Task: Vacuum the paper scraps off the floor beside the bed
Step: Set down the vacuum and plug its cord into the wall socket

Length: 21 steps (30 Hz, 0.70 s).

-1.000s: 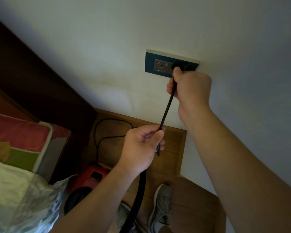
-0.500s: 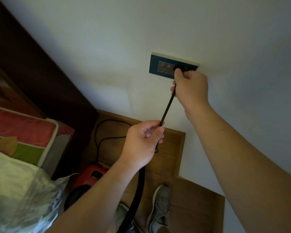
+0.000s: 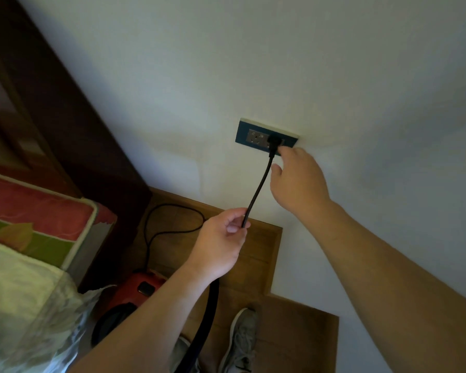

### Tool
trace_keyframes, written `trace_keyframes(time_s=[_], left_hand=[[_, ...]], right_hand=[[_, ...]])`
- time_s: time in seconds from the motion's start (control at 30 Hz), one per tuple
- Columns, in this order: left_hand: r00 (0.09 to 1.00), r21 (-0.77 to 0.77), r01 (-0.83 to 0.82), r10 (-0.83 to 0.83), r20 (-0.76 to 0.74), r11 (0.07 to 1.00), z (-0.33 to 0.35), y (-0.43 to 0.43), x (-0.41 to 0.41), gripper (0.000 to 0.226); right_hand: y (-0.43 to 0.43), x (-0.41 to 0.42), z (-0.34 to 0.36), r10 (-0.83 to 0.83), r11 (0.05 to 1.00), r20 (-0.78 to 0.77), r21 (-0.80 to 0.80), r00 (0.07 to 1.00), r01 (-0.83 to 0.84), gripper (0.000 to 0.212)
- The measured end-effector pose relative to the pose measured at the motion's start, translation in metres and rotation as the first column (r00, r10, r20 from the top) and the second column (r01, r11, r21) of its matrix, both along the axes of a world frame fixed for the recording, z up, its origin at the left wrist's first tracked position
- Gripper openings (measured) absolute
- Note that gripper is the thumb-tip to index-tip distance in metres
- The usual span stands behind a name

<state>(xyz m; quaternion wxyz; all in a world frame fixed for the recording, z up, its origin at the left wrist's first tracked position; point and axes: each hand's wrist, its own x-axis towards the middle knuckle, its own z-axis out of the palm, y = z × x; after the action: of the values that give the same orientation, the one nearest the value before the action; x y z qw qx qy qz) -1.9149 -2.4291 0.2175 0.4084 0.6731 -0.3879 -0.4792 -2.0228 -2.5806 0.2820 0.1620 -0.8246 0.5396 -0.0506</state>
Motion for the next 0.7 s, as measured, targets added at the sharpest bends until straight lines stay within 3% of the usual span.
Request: trace_keyframes(time_s=[0.17, 0.4, 0.57, 0.7], left_hand=[[0.998, 0.064, 0.059, -0.061, 0.026, 0.996, 0.018, 0.003, 0.004, 0.046], [0.986, 0.175, 0.131, -0.147, 0.082, 0.976, 0.05, 0.005, 0.016, 0.058], [0.937, 0.207, 0.171, -0.224, 0.268, 0.963, 0.082, 0.003, 0.035, 0.058], [0.841, 0.215, 0.193, -0.275, 0.466, 0.957, 0.112, 0.006, 0.051, 0.057]], right_hand=[[0.007, -0.005, 0.017, 0.169, 0.985, -0.197, 0.009, 0.966, -0.171, 0.051], [0.016, -0.001, 0.054, 0.264, 0.96, -0.323, 0.0, 0.909, -0.279, 0.052], [0.025, 0.005, 0.086, 0.283, 0.951, -0.347, -0.023, 0.894, -0.309, 0.046], [0.03, 0.011, 0.114, 0.282, 0.95, -0.356, -0.024, 0.891, -0.311, 0.045]])
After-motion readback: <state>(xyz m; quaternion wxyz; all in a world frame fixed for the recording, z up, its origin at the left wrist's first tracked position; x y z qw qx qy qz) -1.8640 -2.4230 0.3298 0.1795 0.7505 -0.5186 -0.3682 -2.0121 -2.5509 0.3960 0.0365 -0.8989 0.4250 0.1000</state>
